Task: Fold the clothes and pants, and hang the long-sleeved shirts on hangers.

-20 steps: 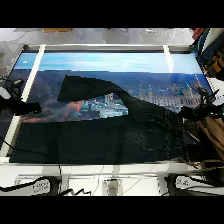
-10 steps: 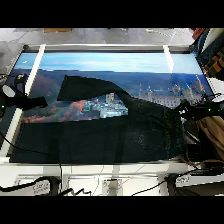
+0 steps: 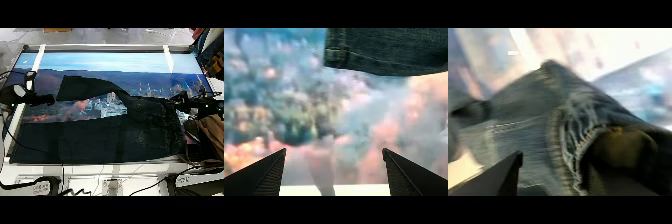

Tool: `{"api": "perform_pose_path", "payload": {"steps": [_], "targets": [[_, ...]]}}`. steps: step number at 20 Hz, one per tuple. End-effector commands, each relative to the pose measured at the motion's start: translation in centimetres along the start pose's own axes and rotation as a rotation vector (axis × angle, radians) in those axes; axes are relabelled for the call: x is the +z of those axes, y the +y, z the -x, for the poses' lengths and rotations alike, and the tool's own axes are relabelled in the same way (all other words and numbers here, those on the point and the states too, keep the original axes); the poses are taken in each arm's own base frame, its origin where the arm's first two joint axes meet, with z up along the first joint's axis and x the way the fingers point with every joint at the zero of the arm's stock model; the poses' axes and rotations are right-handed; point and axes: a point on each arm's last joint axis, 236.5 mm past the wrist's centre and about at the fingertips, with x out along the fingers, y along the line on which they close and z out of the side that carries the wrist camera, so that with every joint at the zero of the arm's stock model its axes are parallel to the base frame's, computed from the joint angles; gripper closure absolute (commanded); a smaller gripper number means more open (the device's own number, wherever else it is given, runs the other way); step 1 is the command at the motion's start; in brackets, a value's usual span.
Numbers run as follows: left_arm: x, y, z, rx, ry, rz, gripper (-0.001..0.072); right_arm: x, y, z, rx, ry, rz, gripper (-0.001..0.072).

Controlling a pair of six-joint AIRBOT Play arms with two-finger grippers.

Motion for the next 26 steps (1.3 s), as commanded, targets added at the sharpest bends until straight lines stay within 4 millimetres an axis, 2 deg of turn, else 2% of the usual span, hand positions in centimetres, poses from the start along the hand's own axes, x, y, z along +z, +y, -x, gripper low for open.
{"api": "perform_pose_path", "payload": {"steps": [1, 2, 4, 5, 8, 11, 15, 18, 21, 23, 24, 26], "targets": [[-0.5, -1.3, -1.6, -0.019, 0.031, -0.007, 0.0014, 0.4, -3.1, 0.1, -0.128, -0.017, 0.001, 0.0336], [-0.7, -1.6, -2.1, -0.022, 0.038, 0.017, 0.0014, 1.0, -3.2, 0.1, -0.133, -0.036, 0.031, 0.0407], [-0.5, -2.3, -2.7, -0.044, 0.034, 0.067, 0.0014, 2.1, -3.0, 0.2, -0.128, -0.081, 0.068, 0.0630], [-0.2, -3.1, -2.8, -0.079, 0.023, 0.103, 0.0014, 2.6, -2.9, 0.2, -0.124, -0.102, 0.077, 0.0678], [0.6, -4.2, -3.0, -0.142, -0.002, 0.225, 0.0014, 3.6, -1.9, 0.2, -0.092, -0.145, 0.172, 0.0678], [1.0, -2.4, -4.1, -0.121, -0.021, 0.409, 0.0015, 3.9, -1.0, 0.0, -0.092, -0.160, 0.306, 0.0678], [1.6, -0.9, -7.1, -0.170, -0.053, 0.619, 0.0015, 3.8, 0.0, -1.0, -0.100, -0.170, 0.347, 0.0678], [1.6, 0.2, -9.7, -0.154, -0.085, 0.655, 0.0015, 3.8, 0.7, -1.6, -0.104, -0.183, 0.367, 0.0678], [3.5, 0.9, -10.8, -0.118, -0.185, 0.651, 0.0112, 3.6, 1.1, -2.0, -0.102, -0.181, 0.379, 0.0678], [5.3, 0.9, -10.9, -0.097, -0.275, 0.636, 0.0121, 3.5, 1.2, -2.0, -0.101, -0.178, 0.379, 0.0678], [6.1, 0.9, -10.9, -0.088, -0.315, 0.628, 0.0184, 3.5, 1.2, -2.0, -0.101, -0.177, 0.379, 0.0678], [7.4, 0.6, -10.8, -0.074, -0.377, 0.609, 0.0372, 3.5, 1.2, -2.0, -0.101, -0.177, 0.379, 0.0678]]}}
